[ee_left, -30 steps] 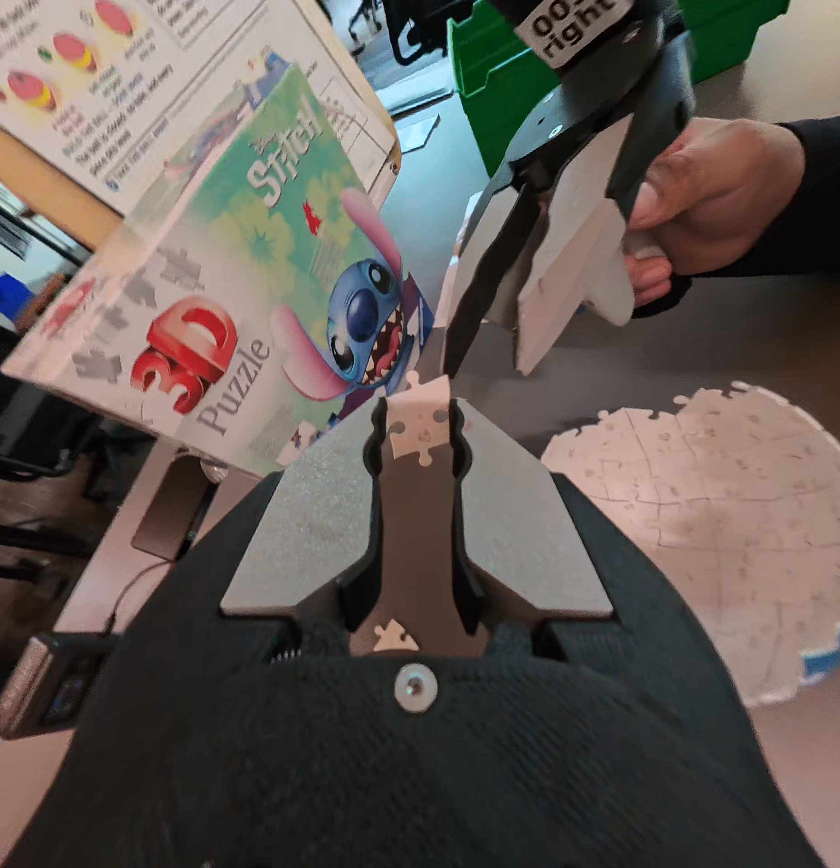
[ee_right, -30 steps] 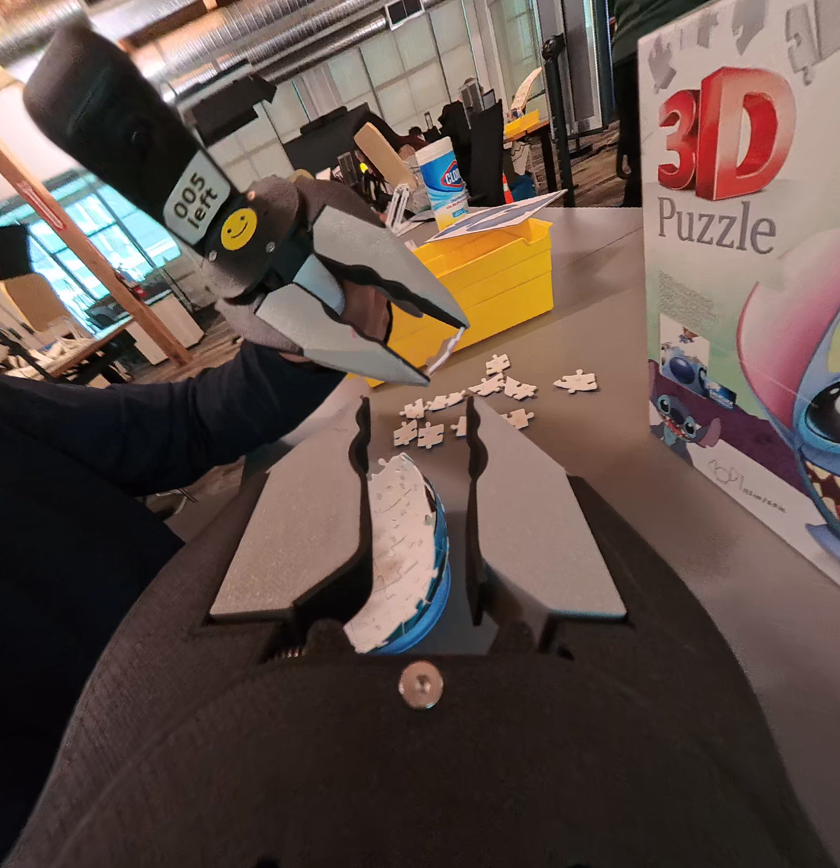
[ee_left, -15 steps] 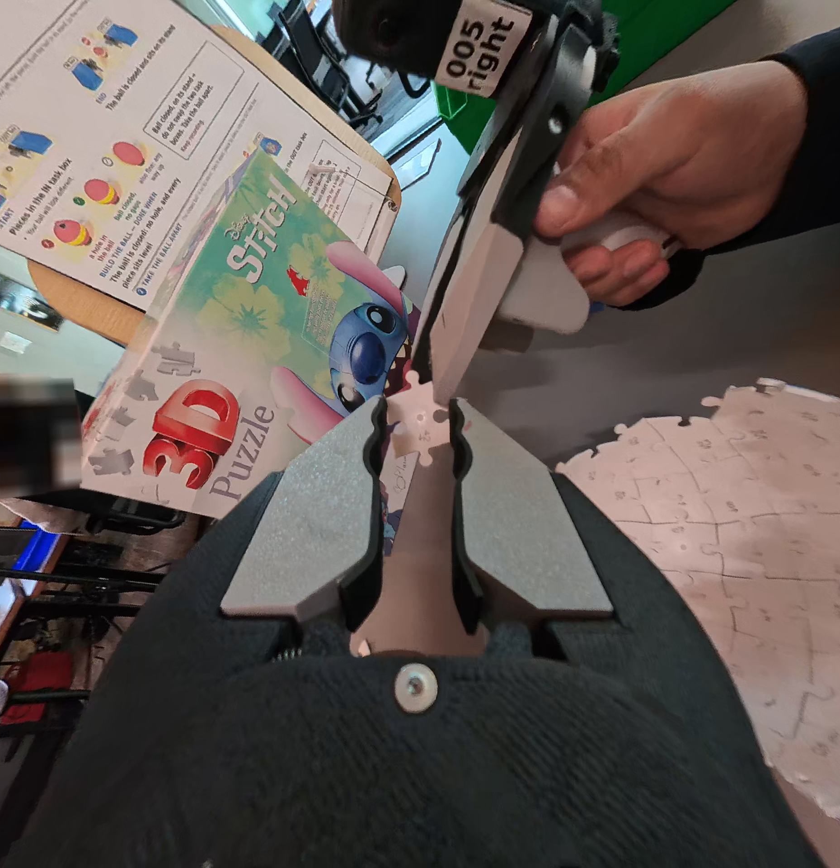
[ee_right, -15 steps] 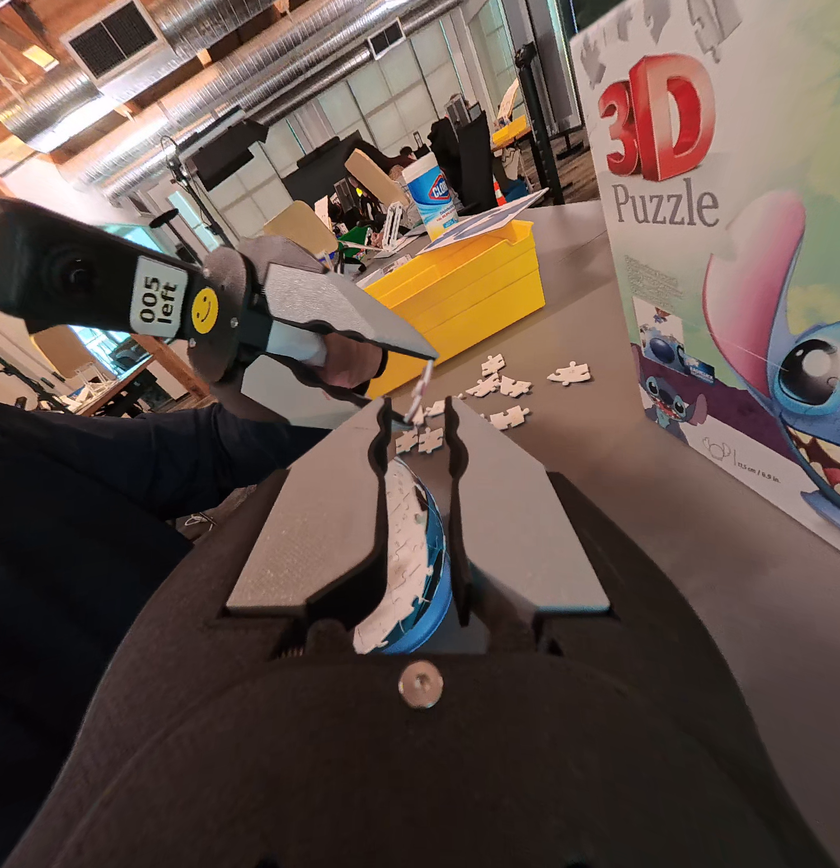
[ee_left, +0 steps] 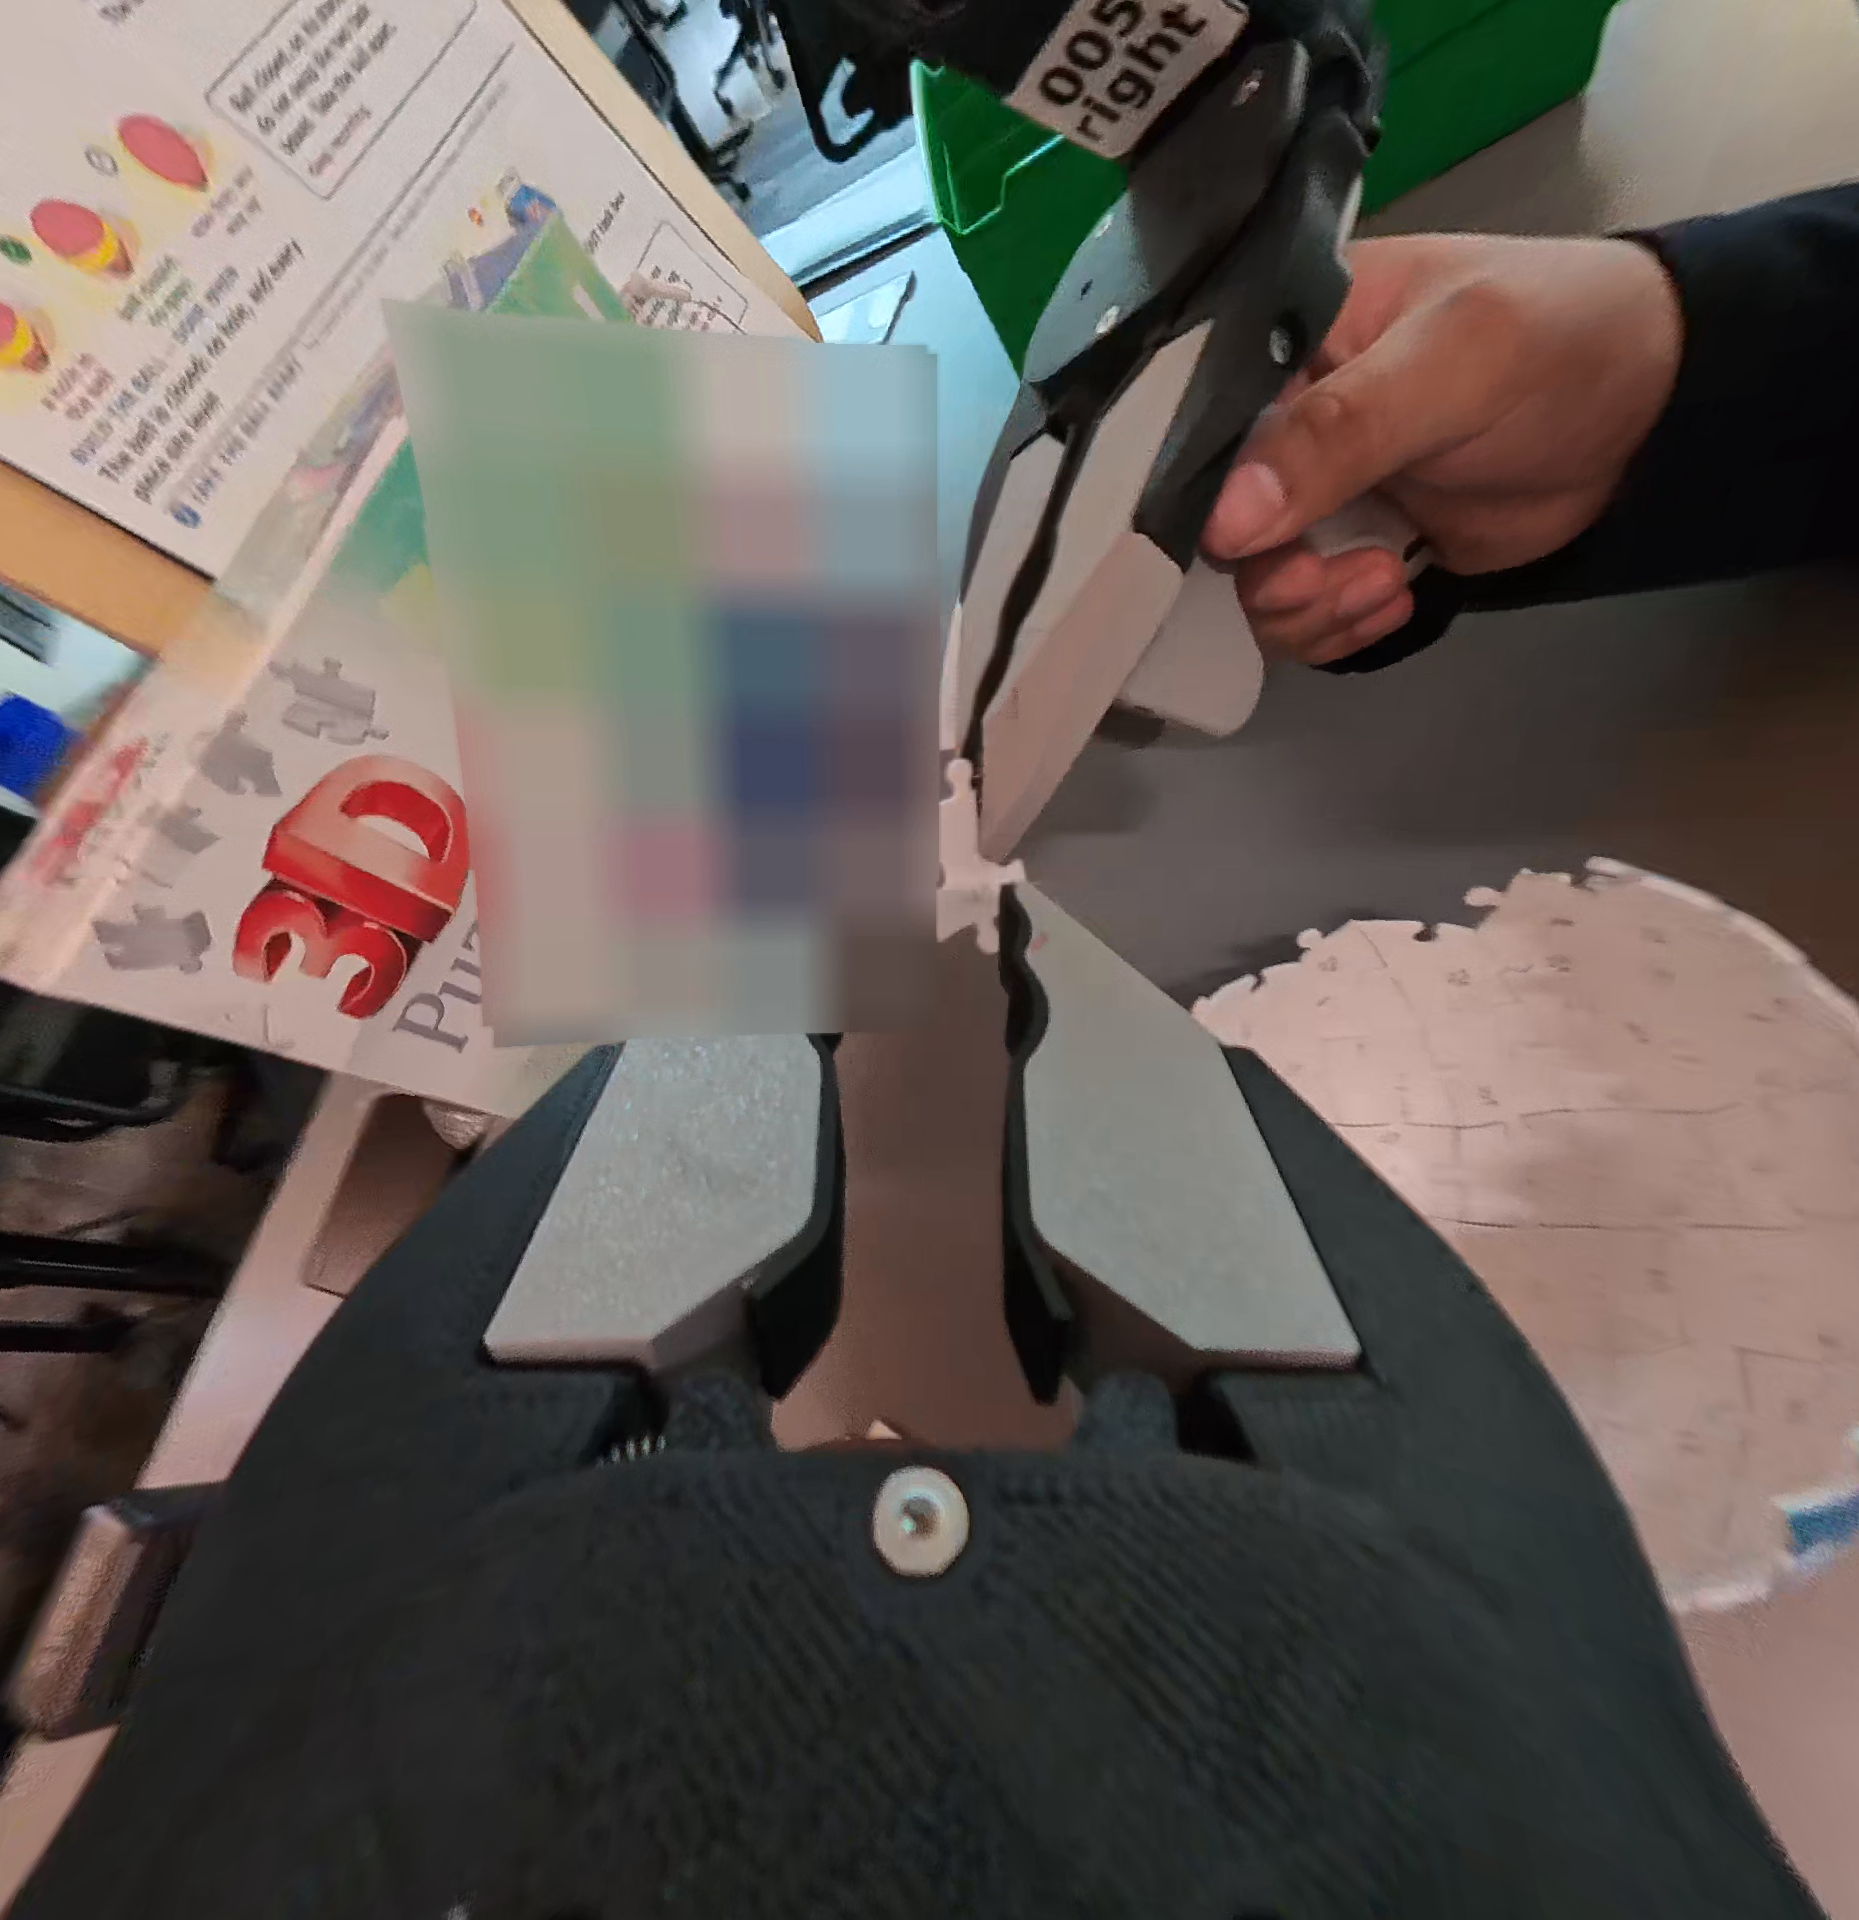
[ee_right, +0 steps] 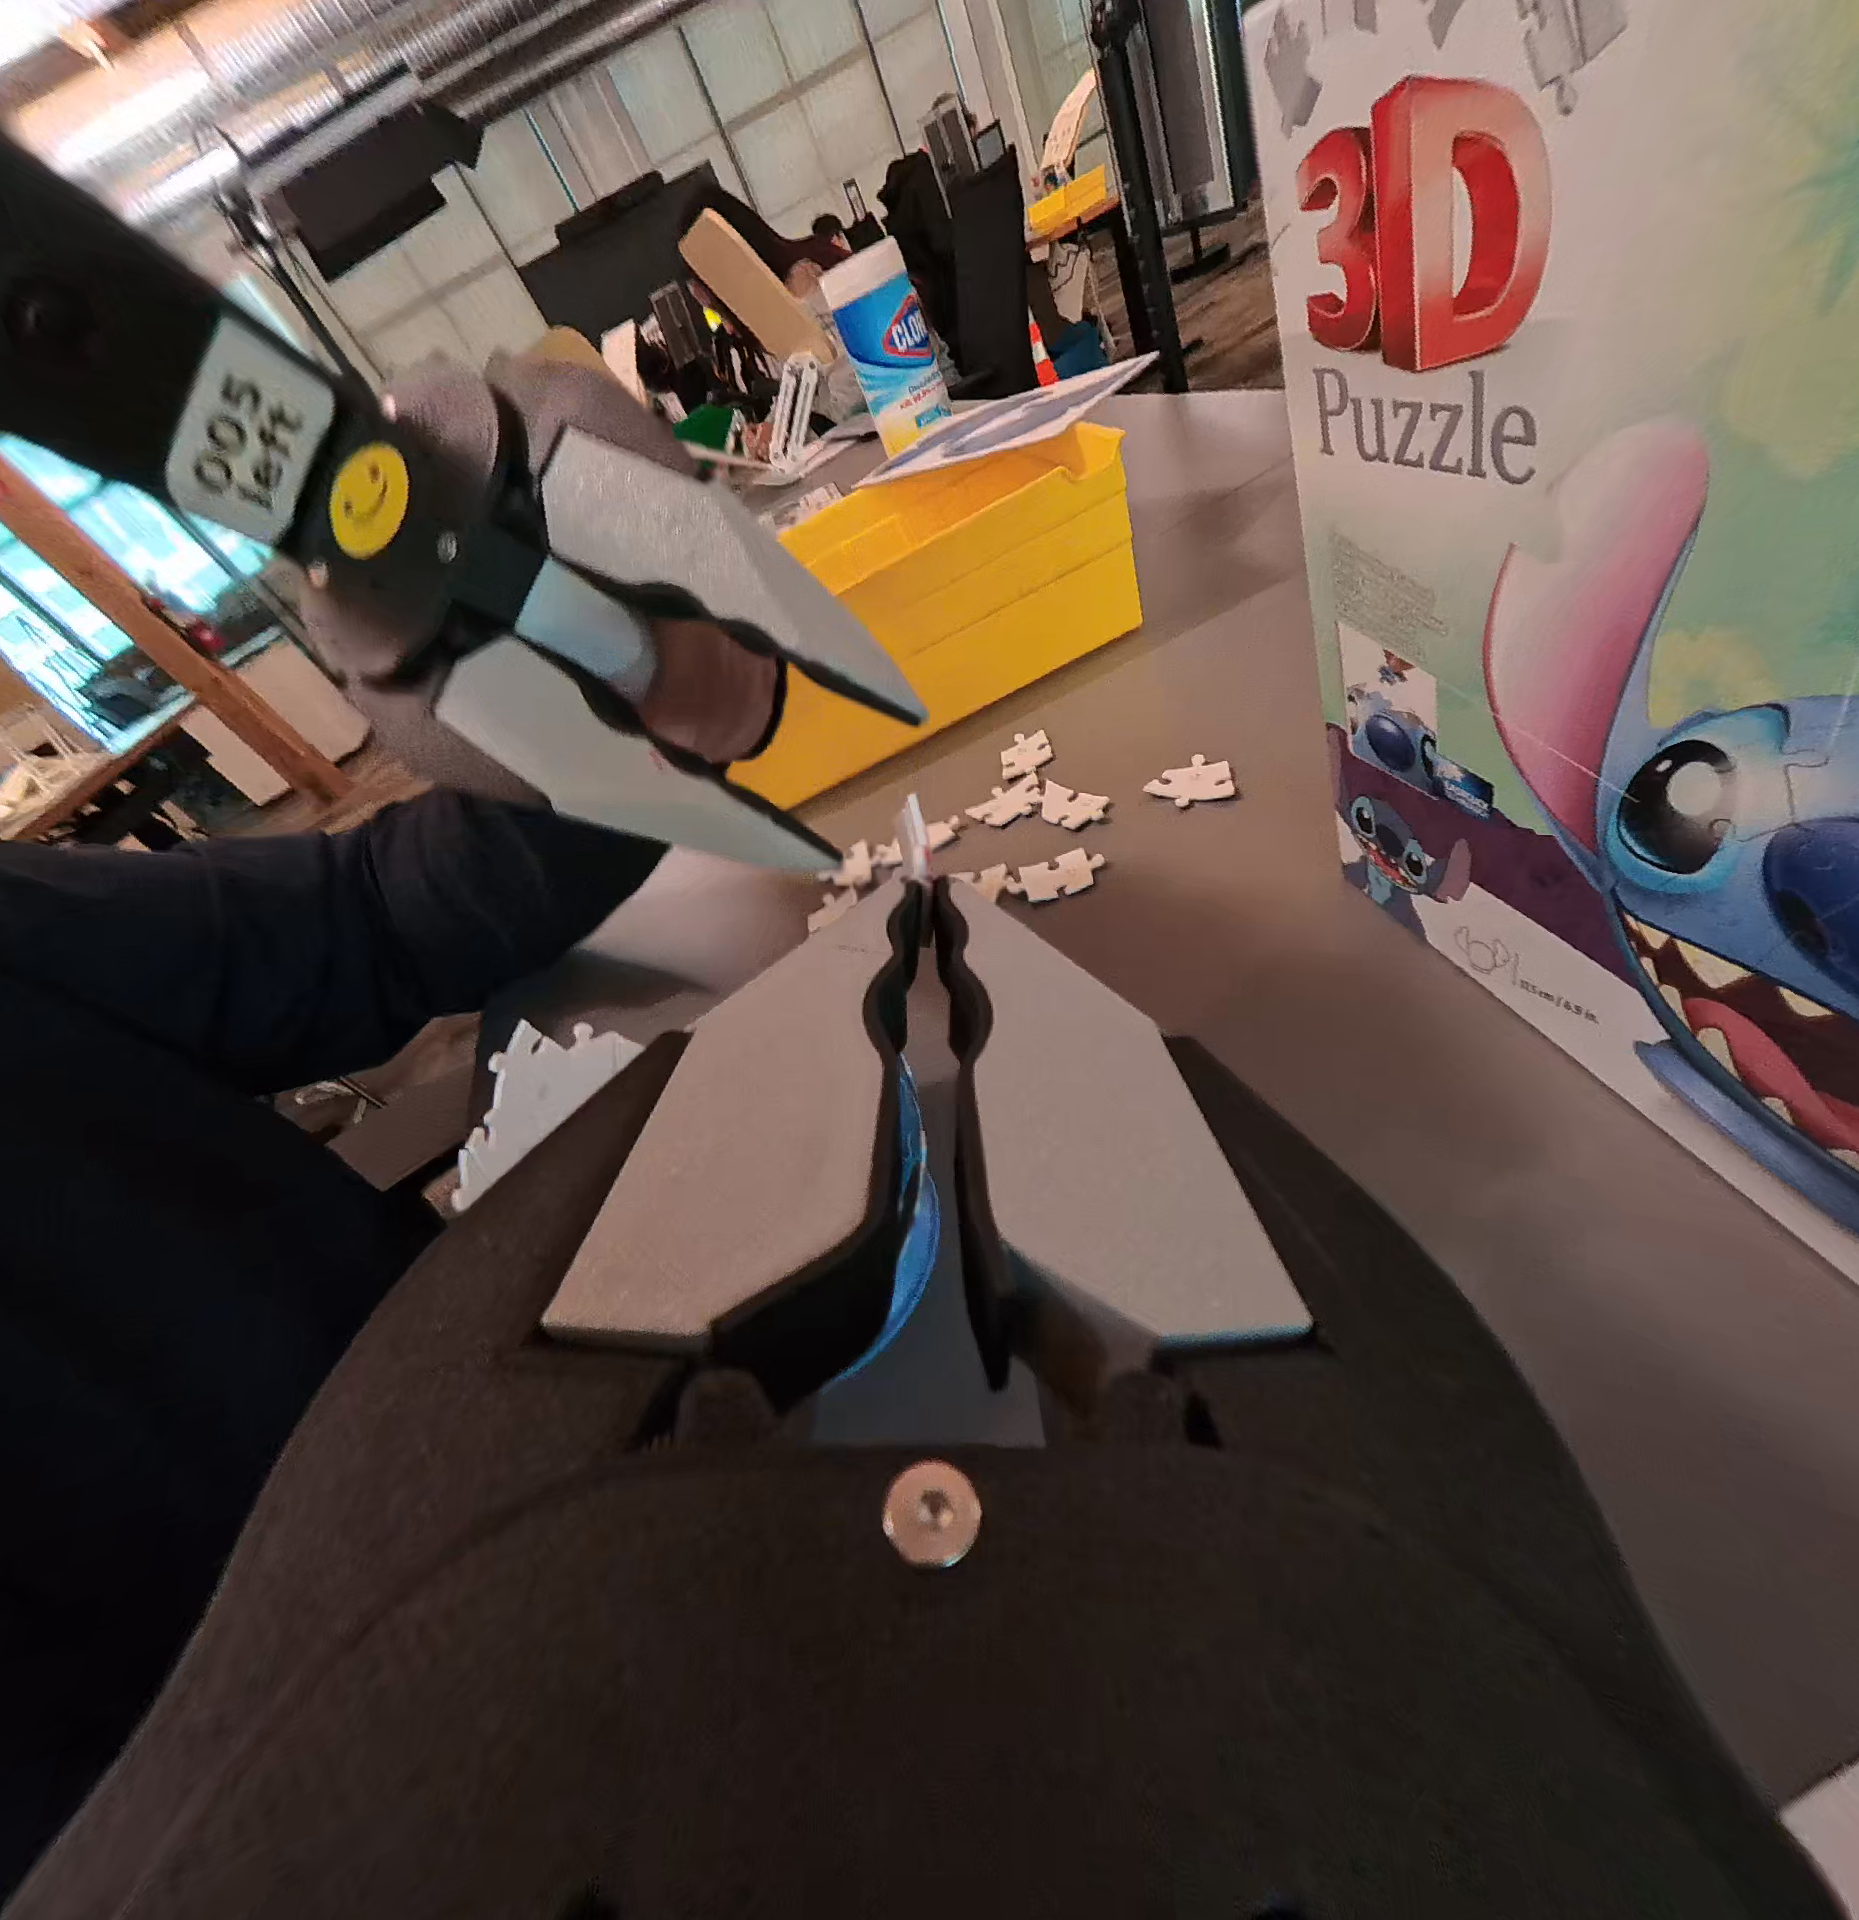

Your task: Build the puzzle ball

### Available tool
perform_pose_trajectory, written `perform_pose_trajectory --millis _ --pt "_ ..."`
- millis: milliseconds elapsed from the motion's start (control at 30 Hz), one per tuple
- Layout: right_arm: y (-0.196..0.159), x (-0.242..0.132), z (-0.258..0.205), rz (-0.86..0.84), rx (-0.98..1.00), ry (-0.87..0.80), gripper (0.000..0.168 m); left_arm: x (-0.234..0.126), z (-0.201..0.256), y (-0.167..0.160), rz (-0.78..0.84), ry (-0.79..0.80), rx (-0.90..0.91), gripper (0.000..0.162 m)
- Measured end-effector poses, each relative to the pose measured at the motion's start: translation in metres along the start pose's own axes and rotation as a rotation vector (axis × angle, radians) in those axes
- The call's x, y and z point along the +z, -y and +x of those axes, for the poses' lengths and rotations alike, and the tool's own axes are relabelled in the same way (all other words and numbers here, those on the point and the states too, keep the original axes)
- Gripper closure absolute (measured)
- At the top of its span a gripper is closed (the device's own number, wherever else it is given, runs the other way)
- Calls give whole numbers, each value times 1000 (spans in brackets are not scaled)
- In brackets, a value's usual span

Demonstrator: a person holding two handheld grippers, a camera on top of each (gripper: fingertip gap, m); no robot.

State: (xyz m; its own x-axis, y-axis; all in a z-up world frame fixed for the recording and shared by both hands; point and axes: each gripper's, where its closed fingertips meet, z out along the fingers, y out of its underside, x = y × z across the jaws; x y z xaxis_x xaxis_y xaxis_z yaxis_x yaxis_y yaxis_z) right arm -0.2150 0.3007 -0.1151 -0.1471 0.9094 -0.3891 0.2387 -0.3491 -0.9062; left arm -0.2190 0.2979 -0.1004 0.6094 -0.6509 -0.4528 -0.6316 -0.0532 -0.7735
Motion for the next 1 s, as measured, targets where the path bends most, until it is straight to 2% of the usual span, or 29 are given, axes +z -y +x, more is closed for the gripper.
perform_pose_trajectory --millis 33,233,400,500,1000 --pt "-2 0 0 -20 -16 -8 168 -2 -1 -1 -5 -31 -49 135" --pt "-20 8 -6 -143 -96 -6 168 1 3 -9 -30 -180 -259 135" --pt "-31 13 -7 -206 -159 -28 168 10 17 -22 -94 -244 -243 142" --pt "-31 13 -7 -206 -160 -27 168 9 26 -20 -89 -302 -250 161" --pt "-28 10 -9 -198 -172 -17 168 7 33 -24 -116 -347 -244 162"
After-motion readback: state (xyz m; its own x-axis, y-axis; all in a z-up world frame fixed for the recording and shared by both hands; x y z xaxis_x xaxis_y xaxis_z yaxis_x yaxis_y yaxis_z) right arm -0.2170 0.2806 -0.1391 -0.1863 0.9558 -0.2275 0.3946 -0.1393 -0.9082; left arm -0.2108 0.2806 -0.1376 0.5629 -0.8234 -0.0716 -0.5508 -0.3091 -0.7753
